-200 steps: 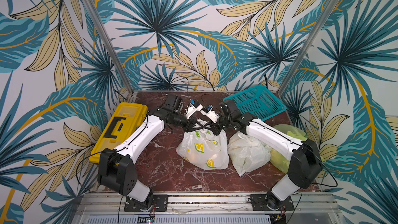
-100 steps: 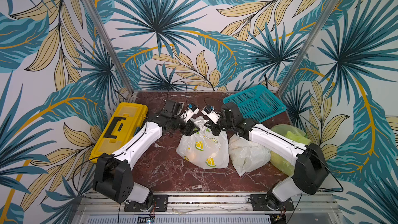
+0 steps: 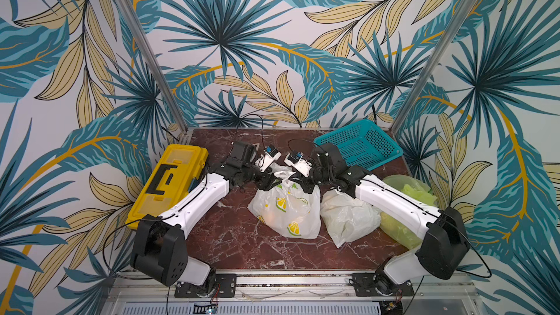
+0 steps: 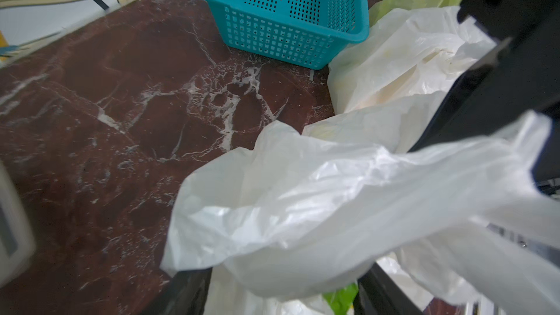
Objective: Place the pears into plastic bags & tie knots
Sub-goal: Tie the plastic bag at the center of the board.
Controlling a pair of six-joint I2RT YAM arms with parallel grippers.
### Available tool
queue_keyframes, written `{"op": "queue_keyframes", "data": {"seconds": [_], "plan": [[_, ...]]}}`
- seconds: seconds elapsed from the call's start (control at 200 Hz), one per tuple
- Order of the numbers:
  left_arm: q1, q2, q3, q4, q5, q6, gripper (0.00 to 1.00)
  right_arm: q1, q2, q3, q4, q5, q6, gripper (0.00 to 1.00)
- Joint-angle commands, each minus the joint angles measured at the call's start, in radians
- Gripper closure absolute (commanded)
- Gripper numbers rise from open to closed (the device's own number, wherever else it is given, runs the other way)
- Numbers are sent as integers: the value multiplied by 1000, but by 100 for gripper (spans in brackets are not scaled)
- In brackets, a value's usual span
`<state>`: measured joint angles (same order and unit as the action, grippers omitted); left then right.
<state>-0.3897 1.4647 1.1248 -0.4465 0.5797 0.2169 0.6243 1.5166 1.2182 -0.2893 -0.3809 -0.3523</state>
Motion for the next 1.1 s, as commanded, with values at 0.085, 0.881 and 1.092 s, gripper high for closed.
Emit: {"op": "queue_keyframes", "data": {"seconds": [0.085,0.881,1.092], "plan": [[-1,-74,-53,73,98,-56,95,3,-9,-45,138,210,-11,94],[-61,-316,-114,-54,177,-252,57,24,117,-380,1324,197,251,91],[88,-478,-73,-129,102,-253,28,25,123,-402,1343,210,98,90]]}}
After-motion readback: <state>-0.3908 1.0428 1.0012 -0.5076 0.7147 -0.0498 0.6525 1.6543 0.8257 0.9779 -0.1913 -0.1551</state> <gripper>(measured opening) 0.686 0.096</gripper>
